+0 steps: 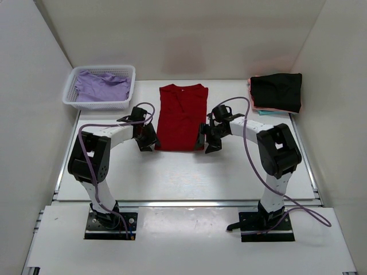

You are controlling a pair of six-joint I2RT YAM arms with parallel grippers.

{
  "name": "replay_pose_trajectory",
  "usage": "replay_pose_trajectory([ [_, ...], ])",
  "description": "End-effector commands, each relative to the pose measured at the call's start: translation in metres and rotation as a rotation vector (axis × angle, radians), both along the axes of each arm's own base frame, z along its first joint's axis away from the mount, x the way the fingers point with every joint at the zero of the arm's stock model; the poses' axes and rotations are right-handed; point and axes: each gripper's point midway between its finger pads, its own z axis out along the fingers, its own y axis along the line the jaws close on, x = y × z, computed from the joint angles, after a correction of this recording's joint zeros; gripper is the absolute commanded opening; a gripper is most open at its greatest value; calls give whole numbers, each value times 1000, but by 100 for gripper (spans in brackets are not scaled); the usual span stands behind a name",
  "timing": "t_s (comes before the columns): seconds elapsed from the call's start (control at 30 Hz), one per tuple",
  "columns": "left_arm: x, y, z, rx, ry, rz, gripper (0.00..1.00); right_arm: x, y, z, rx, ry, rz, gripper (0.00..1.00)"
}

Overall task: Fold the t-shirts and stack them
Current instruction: Grab one side of the 2/3 rectangular tshirt with both arms

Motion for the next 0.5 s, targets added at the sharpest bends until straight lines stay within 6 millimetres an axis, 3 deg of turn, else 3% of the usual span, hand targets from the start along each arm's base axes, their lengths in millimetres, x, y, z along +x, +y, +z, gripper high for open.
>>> replay_pose_trajectory([
  [0.0,11,-1,8,3,-66,28,60,12,9,3,37,-23,-14,63],
  [0.13,16,-5,4,-8,-70,45,59,8,9,-9,51,21,-35,61],
  [0.3,18,-8,-2,-17,-60,54,54,16,12,-10,64,25,-52,53],
  [0.37,18,-11,-3,-28,-60,46,48,18,11,-11,63,25,-51,32],
  [0.43,16,-12,-4,-39,-49,55,30,15,11,-10,60,30,-45,18],
  [0.47,15,-9,-3,-36,-51,57,27,15,11,-8,56,24,-43,9],
])
